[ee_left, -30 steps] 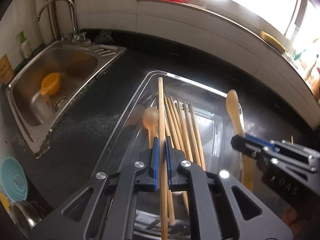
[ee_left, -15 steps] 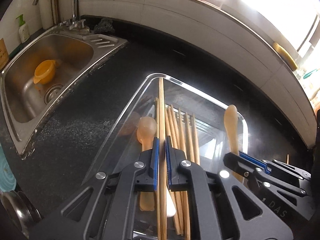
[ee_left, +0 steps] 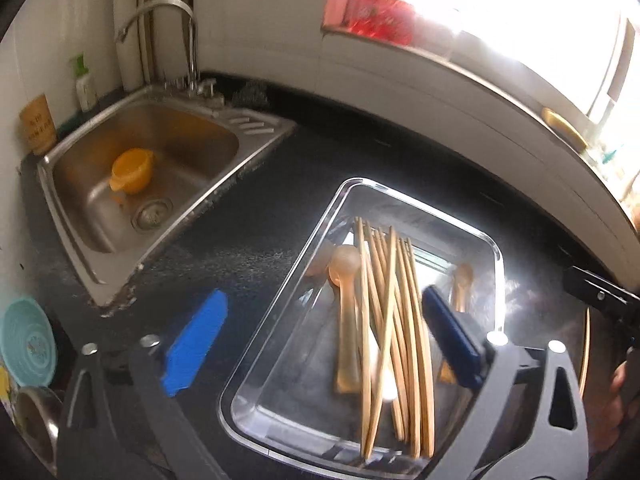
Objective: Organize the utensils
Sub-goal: 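Move both open tools back to the last two chopsticks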
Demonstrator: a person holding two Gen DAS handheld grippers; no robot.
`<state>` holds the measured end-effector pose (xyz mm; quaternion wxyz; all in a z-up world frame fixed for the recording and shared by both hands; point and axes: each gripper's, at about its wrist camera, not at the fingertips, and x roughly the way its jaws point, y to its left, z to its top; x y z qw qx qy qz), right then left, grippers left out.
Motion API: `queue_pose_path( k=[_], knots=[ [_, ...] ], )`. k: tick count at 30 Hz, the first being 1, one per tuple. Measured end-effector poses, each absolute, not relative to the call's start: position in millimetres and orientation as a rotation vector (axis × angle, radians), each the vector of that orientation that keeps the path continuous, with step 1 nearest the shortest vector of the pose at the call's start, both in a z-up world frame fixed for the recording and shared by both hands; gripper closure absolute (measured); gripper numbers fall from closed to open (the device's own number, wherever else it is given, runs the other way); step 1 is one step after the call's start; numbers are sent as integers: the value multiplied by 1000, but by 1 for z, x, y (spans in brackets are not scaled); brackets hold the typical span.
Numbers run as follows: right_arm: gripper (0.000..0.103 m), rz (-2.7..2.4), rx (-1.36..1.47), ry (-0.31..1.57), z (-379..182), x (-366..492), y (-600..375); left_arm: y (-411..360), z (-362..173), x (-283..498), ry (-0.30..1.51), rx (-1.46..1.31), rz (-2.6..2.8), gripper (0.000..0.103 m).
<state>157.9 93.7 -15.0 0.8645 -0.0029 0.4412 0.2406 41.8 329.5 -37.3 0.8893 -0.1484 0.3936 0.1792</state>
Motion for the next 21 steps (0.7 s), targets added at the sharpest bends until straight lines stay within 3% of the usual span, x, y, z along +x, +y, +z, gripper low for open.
queue_pose_path(
  k=[7, 21],
  knots=[
    [16, 290, 7, 838, -10, 105, -7, 260, -14, 27, 769, -232, 250, 6],
    [16, -32, 67, 778, -16, 13, -179, 51, -30, 31, 771, -29, -160, 6]
  ],
)
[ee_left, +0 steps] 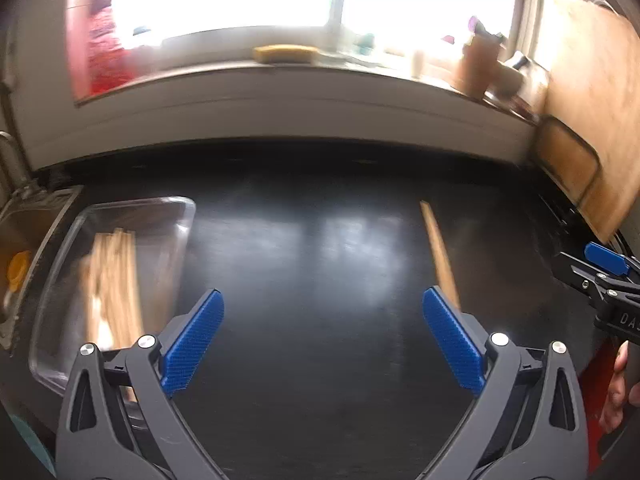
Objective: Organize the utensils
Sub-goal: 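Move both open tools back to the last two chopsticks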
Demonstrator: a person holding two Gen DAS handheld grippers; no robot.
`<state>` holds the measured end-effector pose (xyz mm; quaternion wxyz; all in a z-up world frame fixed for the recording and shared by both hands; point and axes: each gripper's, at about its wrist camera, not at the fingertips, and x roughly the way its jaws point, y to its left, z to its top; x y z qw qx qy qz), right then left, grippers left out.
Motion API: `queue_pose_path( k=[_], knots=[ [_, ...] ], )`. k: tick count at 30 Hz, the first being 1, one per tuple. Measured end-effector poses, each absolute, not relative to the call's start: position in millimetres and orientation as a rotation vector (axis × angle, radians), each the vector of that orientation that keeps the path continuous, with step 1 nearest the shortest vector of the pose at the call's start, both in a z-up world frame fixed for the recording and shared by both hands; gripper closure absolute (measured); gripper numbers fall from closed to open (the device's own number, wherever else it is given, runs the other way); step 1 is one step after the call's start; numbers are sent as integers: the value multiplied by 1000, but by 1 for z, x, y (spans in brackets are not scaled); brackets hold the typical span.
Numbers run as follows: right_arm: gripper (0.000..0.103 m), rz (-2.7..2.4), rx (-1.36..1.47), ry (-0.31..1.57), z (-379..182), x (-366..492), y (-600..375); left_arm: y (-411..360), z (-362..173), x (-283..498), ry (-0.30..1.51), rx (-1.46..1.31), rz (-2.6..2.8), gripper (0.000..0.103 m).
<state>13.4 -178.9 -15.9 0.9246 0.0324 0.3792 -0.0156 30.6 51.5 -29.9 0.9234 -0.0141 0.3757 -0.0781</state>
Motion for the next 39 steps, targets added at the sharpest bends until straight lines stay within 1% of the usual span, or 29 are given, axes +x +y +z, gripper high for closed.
queue_pose_path(
  k=[4, 16, 28, 32, 39],
  knots=[
    [16, -33, 82, 782, -21, 8, -191, 27, -34, 29, 784, -3, -195, 6],
    [16, -19, 102, 807, -31, 20, -200, 4, -41, 44, 808, 26, -214, 6],
    [16, -35, 140, 893, -67, 61, -230, -48, -93, 109, 910, 99, -299, 6],
    [16, -50, 152, 918, -79, 77, -245, -58, -117, 137, 959, 103, -304, 6],
    [16, -59, 171, 949, -95, 100, -261, -71, -142, 176, 1008, 118, -300, 6]
  ],
)
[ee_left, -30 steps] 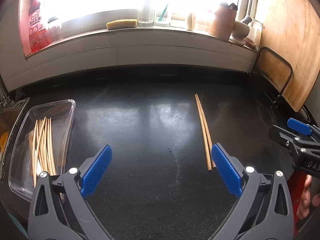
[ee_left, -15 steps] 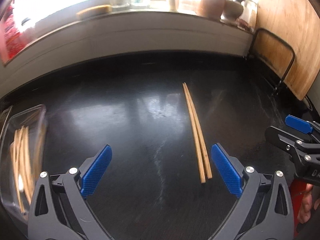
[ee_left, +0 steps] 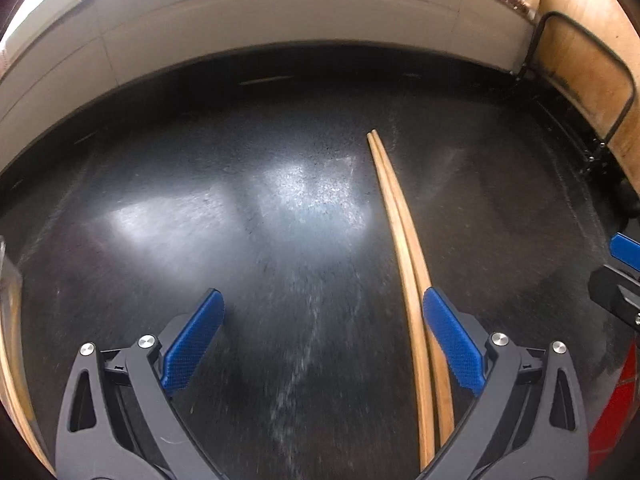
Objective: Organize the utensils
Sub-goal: 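Move both open tools back to the last two chopsticks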
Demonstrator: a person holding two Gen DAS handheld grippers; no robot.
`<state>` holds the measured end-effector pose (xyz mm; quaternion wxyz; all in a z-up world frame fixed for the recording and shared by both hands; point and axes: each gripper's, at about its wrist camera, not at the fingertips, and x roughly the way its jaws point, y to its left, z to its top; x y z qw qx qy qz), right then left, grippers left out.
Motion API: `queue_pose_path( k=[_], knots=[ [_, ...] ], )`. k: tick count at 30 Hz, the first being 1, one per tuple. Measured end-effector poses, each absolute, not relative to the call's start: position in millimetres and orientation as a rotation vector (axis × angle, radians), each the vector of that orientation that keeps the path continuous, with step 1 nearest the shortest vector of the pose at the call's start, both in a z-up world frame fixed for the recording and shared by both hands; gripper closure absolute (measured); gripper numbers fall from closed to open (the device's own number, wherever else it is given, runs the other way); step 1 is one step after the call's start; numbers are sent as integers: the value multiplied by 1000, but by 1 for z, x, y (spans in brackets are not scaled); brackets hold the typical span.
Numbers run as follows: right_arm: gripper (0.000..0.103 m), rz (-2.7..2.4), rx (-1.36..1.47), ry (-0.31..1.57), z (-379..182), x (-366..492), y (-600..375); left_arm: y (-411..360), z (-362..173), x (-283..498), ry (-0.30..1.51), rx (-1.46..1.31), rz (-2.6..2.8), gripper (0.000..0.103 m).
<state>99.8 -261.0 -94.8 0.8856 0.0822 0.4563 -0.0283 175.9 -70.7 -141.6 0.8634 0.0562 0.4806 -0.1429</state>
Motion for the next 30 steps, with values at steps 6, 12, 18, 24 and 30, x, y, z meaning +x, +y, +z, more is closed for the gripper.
queue_pose_path(
  k=[6, 12, 18, 24, 30],
  knots=[
    [16, -49, 175, 973, -107, 117, -264, -84, -145, 192, 991, 192, -269, 6],
    [16, -19, 158, 991, -113, 139, -256, -72, -148, 203, 978, 184, -263, 6],
    [16, 44, 119, 1025, -123, 177, -218, -42, -148, 205, 972, 169, -239, 6],
    [16, 54, 87, 1043, -134, 192, -192, -22, -146, 195, 969, 165, -235, 6],
    [16, 14, 25, 1036, -144, 190, -182, -20, -147, 183, 947, 141, -203, 6]
  ],
)
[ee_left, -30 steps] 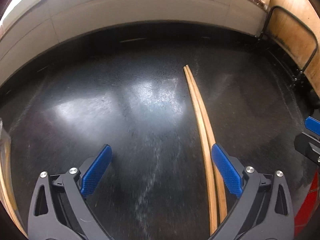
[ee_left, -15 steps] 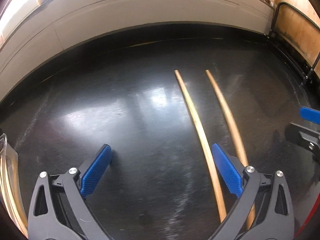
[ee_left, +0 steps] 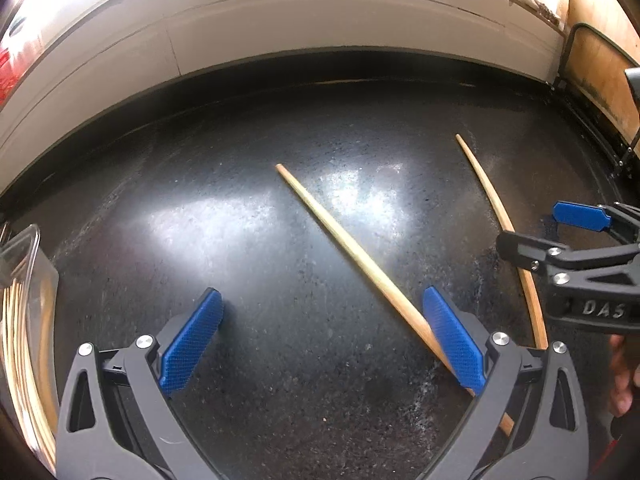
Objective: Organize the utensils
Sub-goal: 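Move both open tools back to the last two chopsticks, then close the left tool on a chopstick while the right tool grasps the other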
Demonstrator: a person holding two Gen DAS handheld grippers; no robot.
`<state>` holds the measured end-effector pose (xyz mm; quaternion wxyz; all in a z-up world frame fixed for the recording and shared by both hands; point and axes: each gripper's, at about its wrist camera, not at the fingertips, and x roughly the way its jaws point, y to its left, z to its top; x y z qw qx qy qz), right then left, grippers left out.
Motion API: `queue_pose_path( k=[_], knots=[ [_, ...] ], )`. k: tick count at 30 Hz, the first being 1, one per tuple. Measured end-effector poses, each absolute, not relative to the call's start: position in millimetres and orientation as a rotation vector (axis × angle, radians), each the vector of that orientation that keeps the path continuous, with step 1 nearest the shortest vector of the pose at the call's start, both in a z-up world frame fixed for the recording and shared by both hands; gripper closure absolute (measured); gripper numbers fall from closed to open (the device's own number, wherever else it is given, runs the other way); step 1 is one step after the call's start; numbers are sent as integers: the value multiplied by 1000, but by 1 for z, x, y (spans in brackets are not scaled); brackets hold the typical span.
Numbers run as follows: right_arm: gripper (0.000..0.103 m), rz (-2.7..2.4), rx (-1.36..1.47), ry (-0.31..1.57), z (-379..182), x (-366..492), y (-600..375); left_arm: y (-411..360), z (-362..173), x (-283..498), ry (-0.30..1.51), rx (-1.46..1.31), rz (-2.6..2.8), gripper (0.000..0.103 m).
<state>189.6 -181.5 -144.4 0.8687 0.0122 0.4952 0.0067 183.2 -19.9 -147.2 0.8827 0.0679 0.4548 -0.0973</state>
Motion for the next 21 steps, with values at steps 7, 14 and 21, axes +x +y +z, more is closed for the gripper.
queue_pose_path(
  k=[7, 14, 21],
  knots=[
    [11, -4, 28, 1014, -150, 176, -205, -19, -146, 176, 963, 134, -185, 6],
    [12, -18, 42, 1005, -151, 162, -222, -21, -146, 167, 965, 110, -147, 6],
    [25, -1, 39, 993, -146, 147, -221, -30, -145, 155, 965, 111, -147, 10]
  ],
)
